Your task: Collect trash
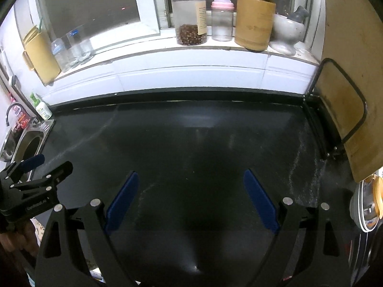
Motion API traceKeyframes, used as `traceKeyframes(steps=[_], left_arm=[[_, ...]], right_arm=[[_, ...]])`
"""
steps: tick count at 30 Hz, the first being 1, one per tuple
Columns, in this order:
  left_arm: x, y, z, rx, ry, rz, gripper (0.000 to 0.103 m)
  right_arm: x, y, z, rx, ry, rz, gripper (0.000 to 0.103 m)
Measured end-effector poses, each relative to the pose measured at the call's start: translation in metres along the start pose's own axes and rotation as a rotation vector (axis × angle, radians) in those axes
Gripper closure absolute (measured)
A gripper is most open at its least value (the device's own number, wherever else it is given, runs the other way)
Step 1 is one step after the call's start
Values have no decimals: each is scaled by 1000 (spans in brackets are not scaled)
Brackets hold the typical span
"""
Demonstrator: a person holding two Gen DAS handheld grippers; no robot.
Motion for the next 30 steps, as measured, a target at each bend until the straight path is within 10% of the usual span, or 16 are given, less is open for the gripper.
traceKeyframes(steps=[30], left_arm=[[6, -4, 2, 16, 21, -14, 13]], right_arm=[[0, -1, -2, -7, -3, -3, 17]])
Point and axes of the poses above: each gripper's, at about its wrist camera, not at the fingertips, and z roughly the way its jaws point, x to its left, y to its top, the point moved 10 cm from there along z, roughly the way its jaws point, and after that the axes turned 5 degrees about z, right-handed, at the moved point
